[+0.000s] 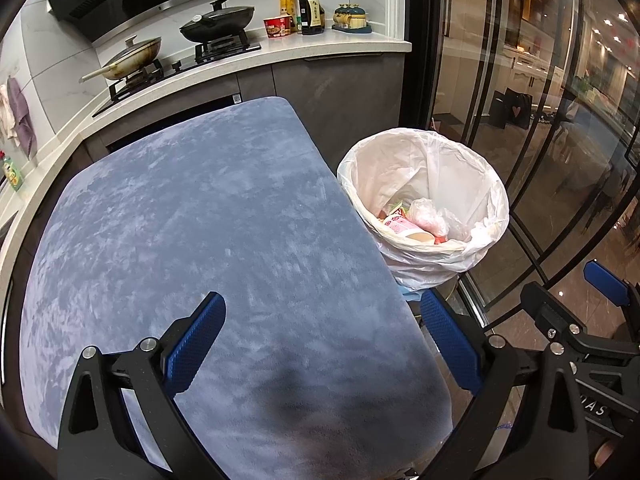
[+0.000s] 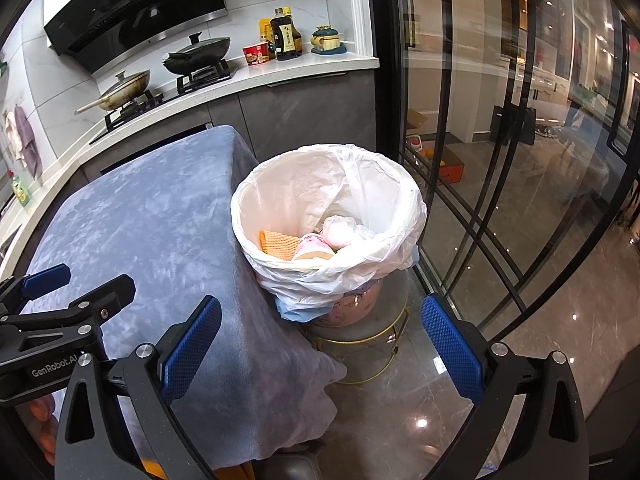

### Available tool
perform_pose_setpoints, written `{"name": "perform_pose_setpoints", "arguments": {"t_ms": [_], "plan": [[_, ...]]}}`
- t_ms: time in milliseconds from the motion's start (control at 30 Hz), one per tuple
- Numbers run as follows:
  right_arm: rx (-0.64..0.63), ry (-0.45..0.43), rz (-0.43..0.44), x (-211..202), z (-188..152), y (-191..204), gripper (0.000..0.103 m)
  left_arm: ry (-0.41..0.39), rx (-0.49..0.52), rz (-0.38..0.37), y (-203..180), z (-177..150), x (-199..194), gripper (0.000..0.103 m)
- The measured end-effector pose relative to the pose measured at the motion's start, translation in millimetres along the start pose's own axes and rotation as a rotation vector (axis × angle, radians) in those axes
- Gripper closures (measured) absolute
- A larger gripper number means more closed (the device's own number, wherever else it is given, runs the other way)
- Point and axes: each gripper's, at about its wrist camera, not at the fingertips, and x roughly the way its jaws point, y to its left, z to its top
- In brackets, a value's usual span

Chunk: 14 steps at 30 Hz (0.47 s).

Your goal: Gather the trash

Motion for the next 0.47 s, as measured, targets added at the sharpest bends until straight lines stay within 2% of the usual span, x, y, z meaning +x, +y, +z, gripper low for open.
{"name": "perform_pose_setpoints", "arguments": {"t_ms": [467], "plan": [[0.016, -0.001, -0.001, 0.8, -4.2, -4.5, 0.006, 0.004, 0.015, -0.019, -2.9, -1.9, 2.7, 0.010]]}}
